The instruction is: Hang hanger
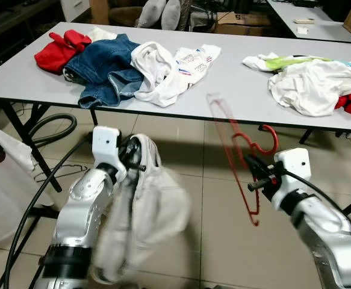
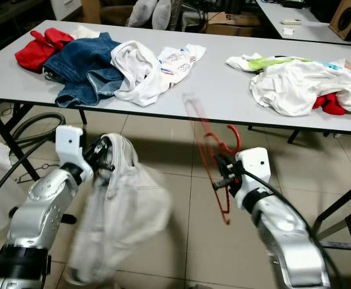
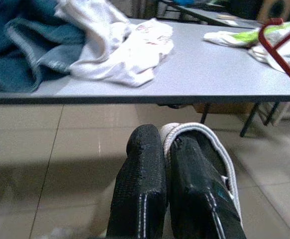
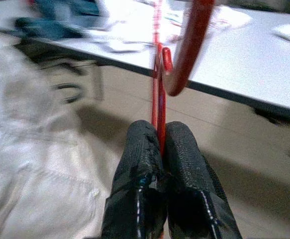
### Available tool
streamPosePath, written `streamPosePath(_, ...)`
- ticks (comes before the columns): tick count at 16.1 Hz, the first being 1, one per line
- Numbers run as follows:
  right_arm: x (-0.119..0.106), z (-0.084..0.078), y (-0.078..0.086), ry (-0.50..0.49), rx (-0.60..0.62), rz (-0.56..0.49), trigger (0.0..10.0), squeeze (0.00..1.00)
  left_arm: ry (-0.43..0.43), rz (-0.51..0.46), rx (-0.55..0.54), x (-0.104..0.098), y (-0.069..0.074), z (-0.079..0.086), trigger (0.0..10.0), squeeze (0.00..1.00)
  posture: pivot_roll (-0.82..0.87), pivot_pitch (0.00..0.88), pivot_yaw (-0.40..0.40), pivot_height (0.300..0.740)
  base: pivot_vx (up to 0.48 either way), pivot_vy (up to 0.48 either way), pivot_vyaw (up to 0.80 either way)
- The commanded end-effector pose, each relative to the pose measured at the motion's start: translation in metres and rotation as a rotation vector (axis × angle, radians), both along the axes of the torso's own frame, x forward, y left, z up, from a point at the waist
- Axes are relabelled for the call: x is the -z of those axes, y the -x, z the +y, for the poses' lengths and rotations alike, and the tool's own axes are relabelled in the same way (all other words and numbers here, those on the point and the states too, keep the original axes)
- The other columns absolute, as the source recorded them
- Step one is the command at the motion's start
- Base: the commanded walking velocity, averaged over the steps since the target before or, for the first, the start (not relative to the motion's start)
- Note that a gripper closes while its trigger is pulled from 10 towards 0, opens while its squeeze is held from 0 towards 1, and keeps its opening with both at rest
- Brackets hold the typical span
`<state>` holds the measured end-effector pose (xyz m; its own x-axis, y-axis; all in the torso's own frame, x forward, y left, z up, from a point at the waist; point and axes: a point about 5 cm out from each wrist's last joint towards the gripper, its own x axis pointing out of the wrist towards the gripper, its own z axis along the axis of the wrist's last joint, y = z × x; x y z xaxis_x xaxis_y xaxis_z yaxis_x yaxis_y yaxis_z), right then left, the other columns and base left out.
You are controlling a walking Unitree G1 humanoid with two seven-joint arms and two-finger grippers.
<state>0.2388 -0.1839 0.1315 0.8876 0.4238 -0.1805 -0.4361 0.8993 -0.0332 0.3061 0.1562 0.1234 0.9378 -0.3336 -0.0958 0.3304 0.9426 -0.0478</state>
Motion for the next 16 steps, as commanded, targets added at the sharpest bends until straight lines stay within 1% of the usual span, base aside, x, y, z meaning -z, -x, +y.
streamPosePath(1,-0.015,-0.005,0.004,0.014,-0.071,-0.048,10.0,0.00,-0.013,-0.093,0.030,-0.020,-0.008,-0.003,10.0,0.00,-0.04,0.000,0.005,0.740,0.244,0.000,0.00)
streamPosePath(3,-0.020,-0.009,0.009,0.063,-0.148,-0.037,10.0,0.00,-0.023,-0.096,0.021,-0.025,-0.015,-0.001,10.0,0.00,-0.04,0.000,0.011,0.740,0.137,0.000,0.00)
streamPosePath(4,-0.027,-0.012,0.017,0.100,-0.240,-0.021,10.0,0.00,-0.052,-0.107,0.028,-0.033,-0.024,-0.001,10.0,0.00,-0.04,0.000,0.013,0.740,0.352,0.000,0.00)
streamPosePath(5,-0.036,-0.017,0.025,0.142,-0.341,0.003,10.0,0.00,-0.058,-0.143,0.044,-0.049,-0.036,-0.002,10.0,0.00,-0.04,0.000,0.009,0.740,0.480,0.000,0.00)
streamPosePath(6,-0.044,-0.024,0.032,0.190,-0.416,0.026,10.0,0.00,-0.063,-0.198,0.080,-0.069,-0.047,-0.006,10.0,0.00,-0.04,0.000,0.005,0.740,0.356,0.000,0.00)
streamPosePath(7,-0.048,-0.027,0.033,0.201,-0.434,0.033,10.0,0.00,-0.061,-0.219,0.087,-0.077,-0.051,-0.007,10.0,0.00,-0.04,0.000,0.005,0.740,0.356,0.000,0.00)
streamPosePath(8,-0.055,-0.033,0.036,0.221,-0.467,0.047,10.0,0.00,-0.046,-0.263,0.097,-0.095,-0.059,-0.008,10.0,0.00,-0.04,0.000,0.003,0.740,0.360,0.000,0.00)
streamPosePath(9,-0.059,-0.035,0.037,0.224,-0.484,0.048,10.0,0.00,-0.038,-0.277,0.102,-0.102,-0.061,-0.009,10.0,0.00,-0.04,0.000,0.004,0.740,0.480,0.000,0.00)
streamPosePath(10,-0.066,-0.037,0.040,0.222,-0.522,0.051,10.0,0.00,-0.031,-0.303,0.112,-0.115,-0.067,-0.010,10.0,0.00,-0.05,0.000,0.005,0.740,0.356,0.000,0.00)
streamPosePath(11,-0.071,-0.031,0.043,0.212,-0.586,0.055,10.0,0.00,-0.019,-0.335,0.126,-0.130,-0.073,-0.011,10.0,0.00,-0.05,0.000,0.008,0.740,0.352,0.000,0.00)
streamPosePath(12,-0.072,-0.028,0.044,0.209,-0.616,0.060,10.0,0.00,-0.009,-0.348,0.134,-0.136,-0.075,-0.012,10.0,0.00,-0.05,0.000,0.008,0.740,0.352,0.000,0.00)
streamPosePath(14,-0.067,-0.012,0.048,0.210,-0.724,0.095,10.0,0.00,0.044,-0.404,0.157,-0.160,-0.079,-0.015,10.0,0.00,-0.06,0.000,0.012,0.740,0.343,0.000,0.00)
streamPosePath(16,-0.062,-0.004,0.047,0.217,-0.759,0.107,10.0,0.00,0.076,-0.438,0.172,-0.174,-0.079,-0.018,10.0,0.00,-0.06,0.000,0.012,0.740,0.341,0.000,0.00)
